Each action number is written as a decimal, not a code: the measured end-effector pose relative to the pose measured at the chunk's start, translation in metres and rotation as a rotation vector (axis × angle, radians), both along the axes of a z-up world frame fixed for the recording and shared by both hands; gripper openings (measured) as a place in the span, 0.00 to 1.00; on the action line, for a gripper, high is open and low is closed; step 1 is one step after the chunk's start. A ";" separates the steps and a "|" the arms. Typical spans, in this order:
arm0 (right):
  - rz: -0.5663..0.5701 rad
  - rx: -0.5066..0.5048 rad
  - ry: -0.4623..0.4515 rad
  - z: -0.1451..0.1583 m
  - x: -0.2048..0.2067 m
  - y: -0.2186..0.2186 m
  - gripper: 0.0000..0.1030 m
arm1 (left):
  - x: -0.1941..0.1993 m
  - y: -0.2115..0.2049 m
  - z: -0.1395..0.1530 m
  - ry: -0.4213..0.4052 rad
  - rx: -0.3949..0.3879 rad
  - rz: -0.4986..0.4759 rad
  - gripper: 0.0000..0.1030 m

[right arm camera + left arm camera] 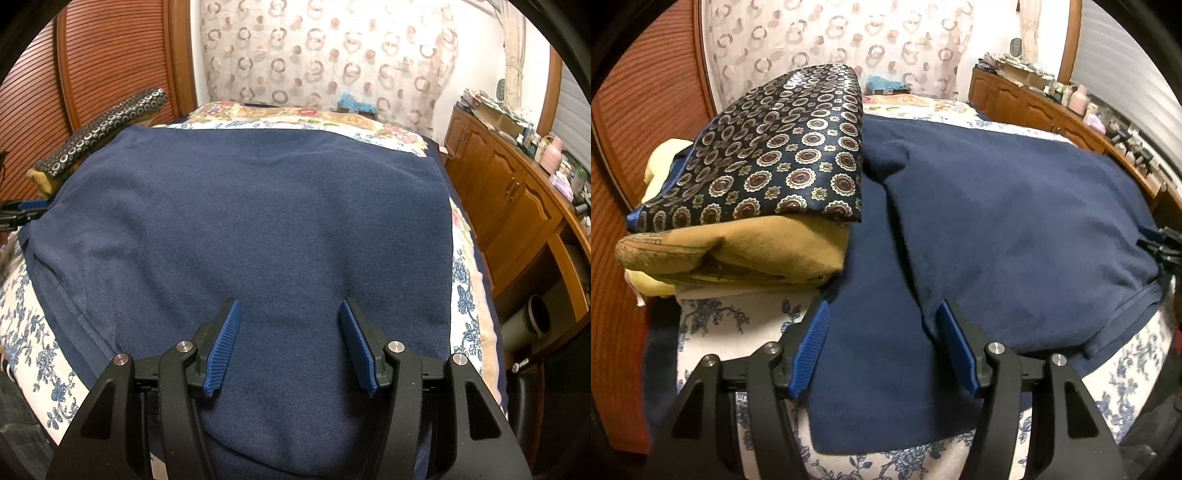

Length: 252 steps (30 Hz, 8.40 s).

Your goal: Fold small clothes

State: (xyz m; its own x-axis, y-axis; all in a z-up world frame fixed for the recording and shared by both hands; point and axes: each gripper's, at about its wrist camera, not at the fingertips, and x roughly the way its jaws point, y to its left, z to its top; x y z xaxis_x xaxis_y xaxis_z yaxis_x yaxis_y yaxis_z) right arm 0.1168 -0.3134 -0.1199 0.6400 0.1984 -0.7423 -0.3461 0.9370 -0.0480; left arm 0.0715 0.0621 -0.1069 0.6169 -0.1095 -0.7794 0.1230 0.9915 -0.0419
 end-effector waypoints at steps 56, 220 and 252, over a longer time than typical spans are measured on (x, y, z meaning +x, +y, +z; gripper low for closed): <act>-0.089 0.135 -0.147 0.059 -0.059 -0.062 0.53 | 0.031 -0.244 0.143 -0.235 -0.220 -0.601 0.03; -0.176 -0.154 -0.167 0.103 0.120 -0.045 0.43 | 0.014 -0.163 0.048 -0.163 -0.148 -0.316 0.57; 0.039 -0.151 -0.028 0.020 -0.024 0.007 0.42 | 0.001 -0.214 0.031 -0.100 -0.106 -0.443 0.57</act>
